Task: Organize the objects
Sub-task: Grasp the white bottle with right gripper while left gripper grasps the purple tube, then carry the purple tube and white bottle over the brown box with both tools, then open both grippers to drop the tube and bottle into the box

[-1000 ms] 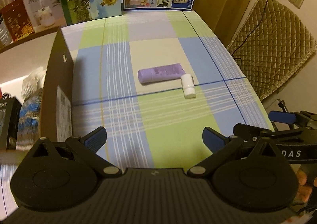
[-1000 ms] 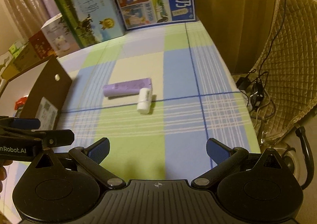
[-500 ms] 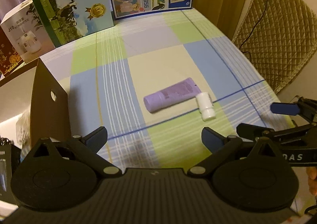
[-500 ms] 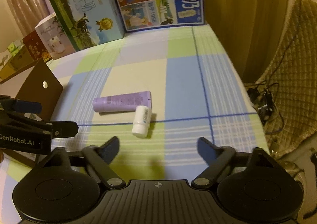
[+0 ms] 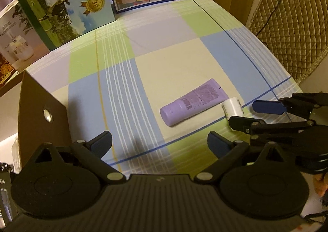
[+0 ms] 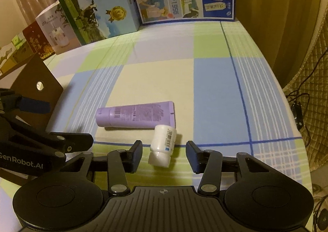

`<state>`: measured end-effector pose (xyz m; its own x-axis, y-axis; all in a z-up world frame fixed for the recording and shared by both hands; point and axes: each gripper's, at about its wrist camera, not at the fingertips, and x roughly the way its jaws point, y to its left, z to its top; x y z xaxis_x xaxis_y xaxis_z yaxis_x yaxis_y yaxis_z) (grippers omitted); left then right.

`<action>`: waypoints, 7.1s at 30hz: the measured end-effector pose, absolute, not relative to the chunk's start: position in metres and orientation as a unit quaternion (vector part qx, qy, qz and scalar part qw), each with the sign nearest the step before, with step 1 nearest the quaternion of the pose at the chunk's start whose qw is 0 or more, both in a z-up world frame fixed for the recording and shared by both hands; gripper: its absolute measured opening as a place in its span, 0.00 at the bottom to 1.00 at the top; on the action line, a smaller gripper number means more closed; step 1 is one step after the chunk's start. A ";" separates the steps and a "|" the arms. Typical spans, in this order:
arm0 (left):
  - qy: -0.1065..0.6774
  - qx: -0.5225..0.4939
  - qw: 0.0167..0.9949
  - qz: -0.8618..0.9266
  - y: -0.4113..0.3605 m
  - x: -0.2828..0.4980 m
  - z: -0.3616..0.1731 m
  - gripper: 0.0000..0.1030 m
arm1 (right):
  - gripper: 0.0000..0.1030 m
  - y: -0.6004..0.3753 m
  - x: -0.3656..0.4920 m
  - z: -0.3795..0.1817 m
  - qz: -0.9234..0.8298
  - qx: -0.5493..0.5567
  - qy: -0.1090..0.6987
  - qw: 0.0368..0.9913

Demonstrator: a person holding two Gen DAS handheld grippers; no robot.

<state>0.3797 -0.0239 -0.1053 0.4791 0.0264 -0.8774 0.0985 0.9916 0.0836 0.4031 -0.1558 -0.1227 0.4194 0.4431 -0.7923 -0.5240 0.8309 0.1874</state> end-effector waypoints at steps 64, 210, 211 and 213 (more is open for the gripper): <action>0.565 -0.067 0.821 0.057 -0.019 0.206 -0.136 0.27 | 0.24 -0.158 0.267 -0.131 0.419 -0.146 0.470 0.763; 0.464 -0.102 0.863 0.168 0.316 0.279 -0.064 0.28 | 0.24 0.189 0.301 -0.067 0.461 -0.090 0.418 0.778; 0.466 -0.105 0.862 0.169 0.319 0.281 -0.066 0.28 | 0.24 0.191 0.302 -0.068 0.460 -0.090 0.419 0.778; 0.469 -0.110 0.860 0.168 0.324 0.285 -0.070 0.28 | 0.24 0.194 0.305 -0.070 0.459 -0.088 0.422 0.777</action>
